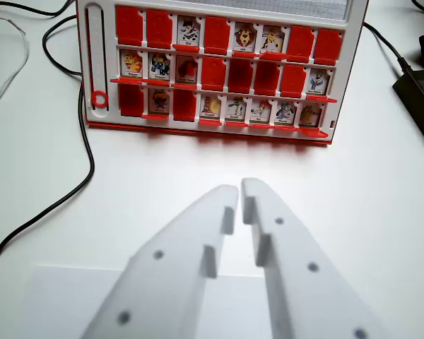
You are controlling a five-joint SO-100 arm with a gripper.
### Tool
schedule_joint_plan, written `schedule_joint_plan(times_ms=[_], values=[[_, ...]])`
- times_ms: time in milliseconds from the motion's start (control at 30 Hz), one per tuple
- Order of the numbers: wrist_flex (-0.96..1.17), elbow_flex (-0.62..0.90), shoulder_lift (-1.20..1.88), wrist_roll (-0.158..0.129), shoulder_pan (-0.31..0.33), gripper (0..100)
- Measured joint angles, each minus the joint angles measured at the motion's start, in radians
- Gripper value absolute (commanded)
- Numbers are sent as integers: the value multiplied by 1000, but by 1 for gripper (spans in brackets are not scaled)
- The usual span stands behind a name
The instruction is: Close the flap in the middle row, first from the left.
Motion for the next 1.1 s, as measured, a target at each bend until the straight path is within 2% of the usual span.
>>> schedule_joint_plan(times_ms=[1100], values=[[-38, 0, -41, -6, -6, 0]])
